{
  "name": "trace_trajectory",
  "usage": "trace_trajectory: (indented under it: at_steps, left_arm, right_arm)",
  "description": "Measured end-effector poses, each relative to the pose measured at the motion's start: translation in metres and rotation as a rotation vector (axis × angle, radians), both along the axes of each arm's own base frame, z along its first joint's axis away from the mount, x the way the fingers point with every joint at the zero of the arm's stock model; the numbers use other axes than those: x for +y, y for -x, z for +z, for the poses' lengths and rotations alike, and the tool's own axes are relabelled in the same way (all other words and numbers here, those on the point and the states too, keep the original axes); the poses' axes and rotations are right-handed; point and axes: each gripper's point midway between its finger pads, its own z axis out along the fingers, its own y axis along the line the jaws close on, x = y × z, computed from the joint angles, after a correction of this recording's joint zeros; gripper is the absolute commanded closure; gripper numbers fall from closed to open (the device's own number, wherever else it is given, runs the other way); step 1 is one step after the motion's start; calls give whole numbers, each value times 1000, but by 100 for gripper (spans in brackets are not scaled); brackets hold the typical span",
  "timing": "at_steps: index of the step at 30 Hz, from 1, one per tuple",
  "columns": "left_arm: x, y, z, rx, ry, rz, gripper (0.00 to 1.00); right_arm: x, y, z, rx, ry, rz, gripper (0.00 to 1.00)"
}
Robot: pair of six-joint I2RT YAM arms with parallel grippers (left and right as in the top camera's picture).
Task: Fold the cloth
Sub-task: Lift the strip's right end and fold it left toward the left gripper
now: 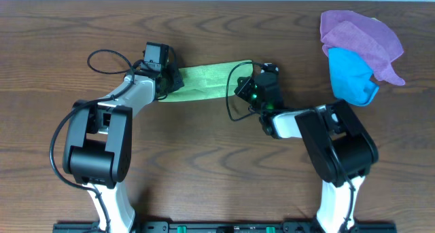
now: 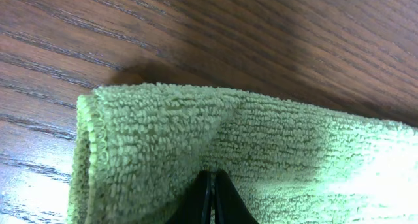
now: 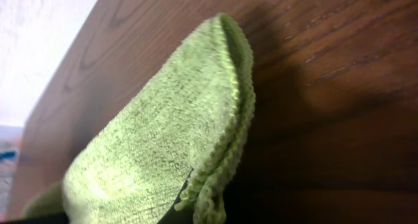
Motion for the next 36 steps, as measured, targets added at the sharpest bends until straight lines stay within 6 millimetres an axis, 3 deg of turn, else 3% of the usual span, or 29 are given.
trace_trajectory:
  at_steps: [9, 17, 28, 36]
  left_arm:
    - [-1, 0, 0, 2, 6, -2, 94]
    - [-1, 1, 1, 3, 11, -3, 94]
    - [-2, 1, 2, 11, 13, -2, 94]
    - [-4, 2, 2, 16, 33, -10, 94]
  right_arm:
    - [19, 13, 58, -124, 112, 138, 99]
    - [58, 26, 68, -146, 215, 285, 99]
    - [101, 15, 117, -271, 286, 385, 99]
    - [115, 25, 116, -287, 314, 425, 99]
